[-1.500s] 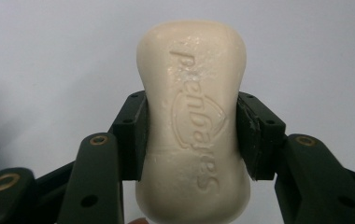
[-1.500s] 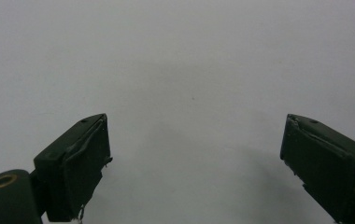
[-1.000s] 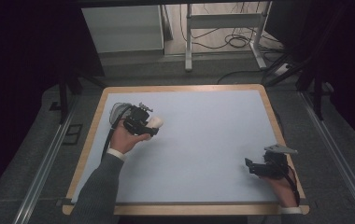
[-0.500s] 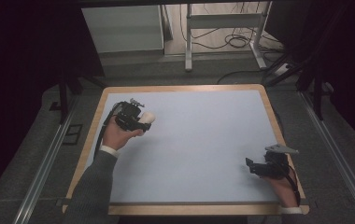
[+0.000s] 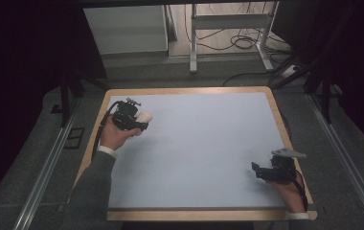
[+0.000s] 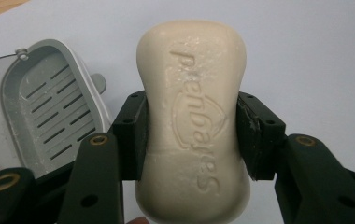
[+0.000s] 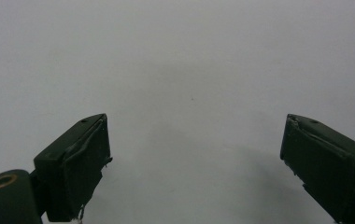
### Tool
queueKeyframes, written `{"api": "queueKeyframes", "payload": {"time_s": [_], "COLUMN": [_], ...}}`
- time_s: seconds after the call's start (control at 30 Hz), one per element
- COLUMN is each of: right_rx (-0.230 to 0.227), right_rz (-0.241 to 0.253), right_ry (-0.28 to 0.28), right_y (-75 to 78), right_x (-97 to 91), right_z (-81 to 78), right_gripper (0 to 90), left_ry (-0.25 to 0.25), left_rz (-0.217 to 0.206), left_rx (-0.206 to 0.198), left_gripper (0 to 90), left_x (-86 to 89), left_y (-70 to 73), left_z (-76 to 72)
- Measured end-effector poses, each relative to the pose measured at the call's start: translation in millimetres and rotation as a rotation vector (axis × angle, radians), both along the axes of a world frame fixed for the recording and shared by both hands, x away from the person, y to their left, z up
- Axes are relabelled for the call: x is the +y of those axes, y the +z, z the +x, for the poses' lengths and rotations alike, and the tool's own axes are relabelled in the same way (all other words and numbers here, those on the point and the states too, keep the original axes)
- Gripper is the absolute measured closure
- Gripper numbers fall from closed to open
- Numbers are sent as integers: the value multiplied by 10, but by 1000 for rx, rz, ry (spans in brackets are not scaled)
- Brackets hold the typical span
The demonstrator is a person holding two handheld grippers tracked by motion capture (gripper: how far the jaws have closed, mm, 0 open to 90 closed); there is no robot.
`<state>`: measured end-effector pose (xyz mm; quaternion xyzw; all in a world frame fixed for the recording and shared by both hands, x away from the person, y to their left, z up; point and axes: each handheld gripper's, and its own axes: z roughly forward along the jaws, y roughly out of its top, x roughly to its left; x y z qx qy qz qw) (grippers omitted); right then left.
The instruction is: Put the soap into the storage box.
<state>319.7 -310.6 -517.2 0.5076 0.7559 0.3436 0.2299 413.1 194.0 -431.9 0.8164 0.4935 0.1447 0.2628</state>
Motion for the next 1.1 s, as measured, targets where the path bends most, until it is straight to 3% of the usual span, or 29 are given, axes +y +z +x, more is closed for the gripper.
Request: {"api": "queueKeyframes", "payload": {"time_s": [0.3, 0.77, 1.1], "right_rx": [2, 1, 1], "right_rz": [0, 0, -1], "right_ry": [2, 5, 3], "right_y": [-4, -1, -4], "right_x": [1, 6, 5], "right_z": [1, 1, 3], "right_gripper": [83, 83, 83], "left_ry": [29, 112, 160], "left_rz": [-4, -57, -45], "left_rx": [4, 22, 44], "left_gripper": [496, 496, 496], "left_x": [88, 359, 506], "left_y": [5, -31, -103], "left_z": [82, 217, 322]}}
